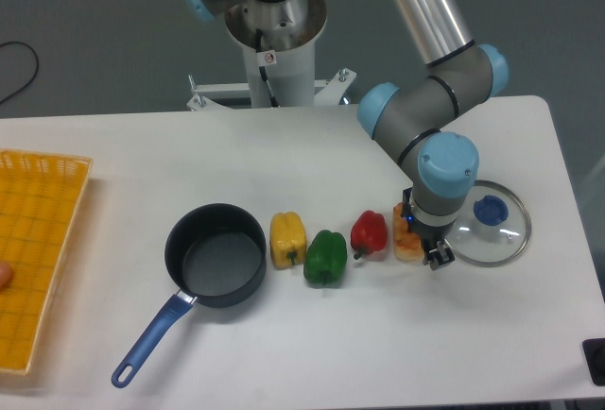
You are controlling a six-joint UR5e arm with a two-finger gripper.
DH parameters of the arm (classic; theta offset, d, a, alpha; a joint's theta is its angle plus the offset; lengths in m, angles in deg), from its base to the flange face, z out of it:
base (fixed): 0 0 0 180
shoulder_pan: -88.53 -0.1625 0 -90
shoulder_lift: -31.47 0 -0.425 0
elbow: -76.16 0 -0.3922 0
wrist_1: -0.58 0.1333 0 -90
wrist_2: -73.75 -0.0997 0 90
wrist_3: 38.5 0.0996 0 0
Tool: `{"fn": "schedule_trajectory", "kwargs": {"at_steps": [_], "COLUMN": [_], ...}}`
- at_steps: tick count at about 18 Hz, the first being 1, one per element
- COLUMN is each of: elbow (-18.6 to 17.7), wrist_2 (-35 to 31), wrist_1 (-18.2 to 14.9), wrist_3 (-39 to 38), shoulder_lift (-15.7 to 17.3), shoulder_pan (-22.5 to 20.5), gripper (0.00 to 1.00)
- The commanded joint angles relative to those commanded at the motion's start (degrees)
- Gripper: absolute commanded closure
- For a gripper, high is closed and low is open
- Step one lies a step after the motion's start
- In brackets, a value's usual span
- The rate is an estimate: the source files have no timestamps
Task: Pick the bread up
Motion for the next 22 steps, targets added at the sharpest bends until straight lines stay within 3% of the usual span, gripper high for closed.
{"fn": "schedule_trajectory", "kwargs": {"at_steps": [7,15,22], "elbow": [0.0,0.35,0.26], "wrist_2": [-0.17,-0.44,-0.44], "wrist_1": [-0.18,-1.05,-4.48], "wrist_3": [0.17,0.62,0.62], "shoulder_lift": [0.26,2.63,6.76], "shoulder_pan": [-0.09,-0.26,0.09], "gripper": [0.98,0.99,0.99]}}
